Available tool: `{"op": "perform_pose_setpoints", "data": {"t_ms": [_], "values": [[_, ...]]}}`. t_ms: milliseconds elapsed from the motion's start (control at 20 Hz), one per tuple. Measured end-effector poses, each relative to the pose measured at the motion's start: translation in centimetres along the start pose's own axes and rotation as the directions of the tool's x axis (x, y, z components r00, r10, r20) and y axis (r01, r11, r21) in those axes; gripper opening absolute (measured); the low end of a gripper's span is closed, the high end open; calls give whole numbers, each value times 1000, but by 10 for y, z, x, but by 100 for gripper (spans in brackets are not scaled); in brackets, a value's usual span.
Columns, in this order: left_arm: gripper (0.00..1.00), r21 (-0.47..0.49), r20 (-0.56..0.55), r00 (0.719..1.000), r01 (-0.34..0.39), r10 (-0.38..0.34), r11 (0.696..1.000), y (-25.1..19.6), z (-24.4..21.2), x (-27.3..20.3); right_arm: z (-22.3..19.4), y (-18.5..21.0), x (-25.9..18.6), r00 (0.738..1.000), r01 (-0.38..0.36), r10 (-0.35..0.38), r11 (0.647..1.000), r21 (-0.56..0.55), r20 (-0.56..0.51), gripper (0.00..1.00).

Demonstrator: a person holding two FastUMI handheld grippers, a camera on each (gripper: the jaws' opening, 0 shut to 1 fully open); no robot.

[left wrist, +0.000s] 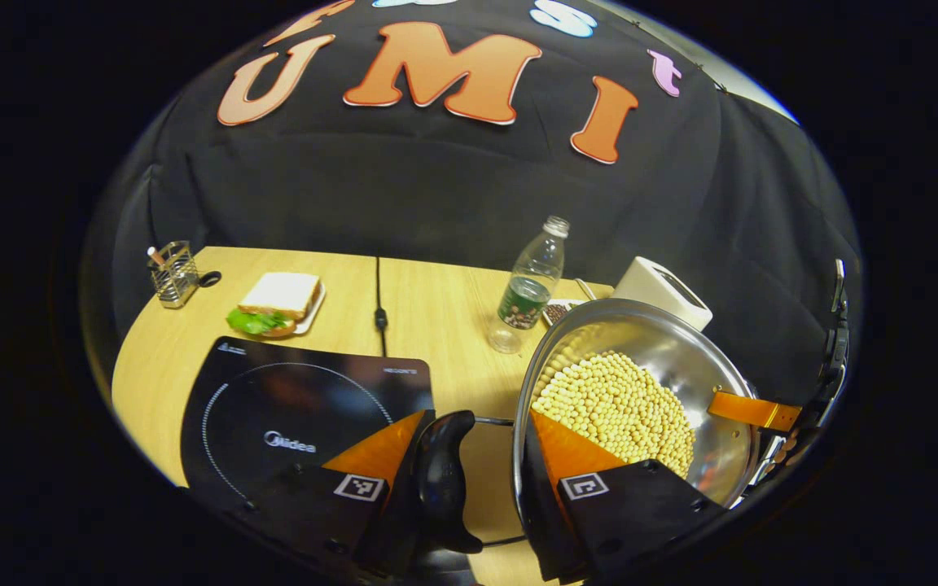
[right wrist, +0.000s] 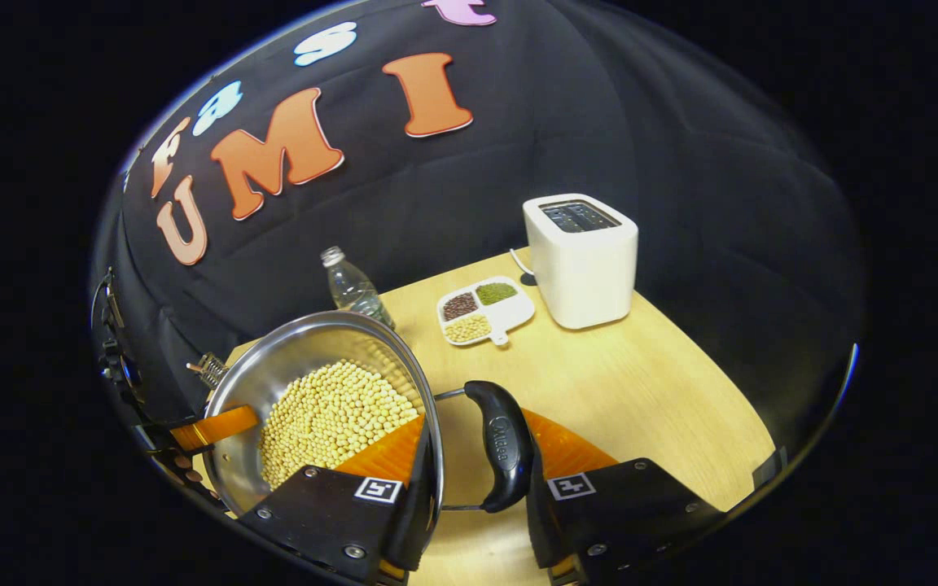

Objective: First push the handle of the pot to place it horizontally, then grasp the pot with both hands and set it on the induction cooktop.

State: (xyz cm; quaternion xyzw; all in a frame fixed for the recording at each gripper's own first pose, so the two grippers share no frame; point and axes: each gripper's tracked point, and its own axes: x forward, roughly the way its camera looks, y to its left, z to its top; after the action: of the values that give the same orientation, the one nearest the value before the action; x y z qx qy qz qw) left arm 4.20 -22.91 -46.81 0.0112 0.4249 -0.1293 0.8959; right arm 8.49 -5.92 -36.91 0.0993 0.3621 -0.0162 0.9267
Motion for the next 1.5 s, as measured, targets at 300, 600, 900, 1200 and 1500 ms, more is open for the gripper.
{"op": "perform_pose_setpoints", "data": {"t_ms": [300,600,900,1200,1500], "values": [[62,-33,14,999,-29,30,999,56,7,-24,-8,60,2,999,-32,32,999,-30,-12,51],[62,-50,20,998,-59,60,997,111,9,-37,-22,111,13,998,-61,60,998,-32,-34,51],[64,-50,24,995,-99,100,994,172,13,-52,-41,161,25,993,-104,102,994,-27,-55,51],[62,-54,-1,991,-135,135,989,225,2,-53,-69,202,42,987,-127,123,991,-35,-104,51],[64,-50,-32,985,-170,169,984,264,-9,-50,-96,228,62,976,-155,153,988,-1,-153,51]]}}
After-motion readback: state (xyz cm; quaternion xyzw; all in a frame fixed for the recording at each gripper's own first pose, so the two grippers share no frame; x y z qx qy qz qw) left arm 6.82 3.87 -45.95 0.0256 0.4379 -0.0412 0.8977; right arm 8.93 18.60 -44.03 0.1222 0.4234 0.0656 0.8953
